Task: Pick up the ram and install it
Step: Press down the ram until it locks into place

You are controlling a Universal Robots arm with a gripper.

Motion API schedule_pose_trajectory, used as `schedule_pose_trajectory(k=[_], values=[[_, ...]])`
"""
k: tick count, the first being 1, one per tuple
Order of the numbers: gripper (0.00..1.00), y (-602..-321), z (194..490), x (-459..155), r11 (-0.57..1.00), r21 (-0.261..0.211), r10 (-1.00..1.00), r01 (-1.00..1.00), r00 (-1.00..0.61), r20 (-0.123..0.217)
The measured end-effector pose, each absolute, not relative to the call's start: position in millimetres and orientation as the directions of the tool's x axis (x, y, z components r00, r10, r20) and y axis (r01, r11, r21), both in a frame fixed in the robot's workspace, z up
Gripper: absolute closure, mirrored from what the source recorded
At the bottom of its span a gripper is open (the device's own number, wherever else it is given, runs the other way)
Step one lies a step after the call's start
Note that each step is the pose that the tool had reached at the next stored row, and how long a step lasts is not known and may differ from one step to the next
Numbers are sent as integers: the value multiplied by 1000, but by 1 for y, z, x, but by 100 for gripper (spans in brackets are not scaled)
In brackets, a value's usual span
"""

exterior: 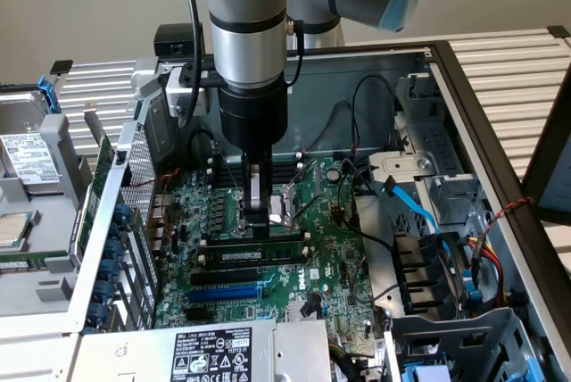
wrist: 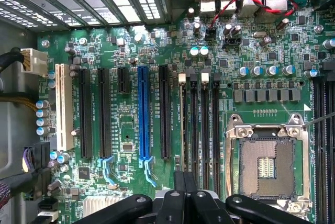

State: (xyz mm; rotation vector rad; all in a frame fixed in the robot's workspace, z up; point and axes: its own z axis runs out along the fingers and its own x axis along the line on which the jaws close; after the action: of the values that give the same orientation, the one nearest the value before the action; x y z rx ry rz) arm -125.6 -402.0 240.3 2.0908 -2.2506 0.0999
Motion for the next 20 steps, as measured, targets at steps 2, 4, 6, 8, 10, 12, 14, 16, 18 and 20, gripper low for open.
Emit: schedule_pose_trajectory(k=[2, 4, 6, 8, 10, 12, 14, 16, 18, 20], values=[[89, -402, 240, -126, 73, -1, -993, -997, -73, 94], [89, -402, 240, -126, 73, -1, -993, -997, -73, 94], [89, -402, 240, -126, 73, -1, -993, -997, -73, 94], [89, -402, 240, -126, 73, -1, -993, -997, -73, 94], [89, -402, 240, -126, 74, -1, -993, -997, -74, 94], [89, -402, 240, -126, 77, -1, -993, -997, -77, 94], [89, -402, 240, -126, 83, -1, -992, -997, -83, 94], [89, -402, 240, -126, 94, -1, -991, -996, -94, 94], [89, -402, 240, -126, 113, -1, -989, -994, -113, 94], [89, -402, 240, -126, 136, -1, -986, -991, -136, 94]])
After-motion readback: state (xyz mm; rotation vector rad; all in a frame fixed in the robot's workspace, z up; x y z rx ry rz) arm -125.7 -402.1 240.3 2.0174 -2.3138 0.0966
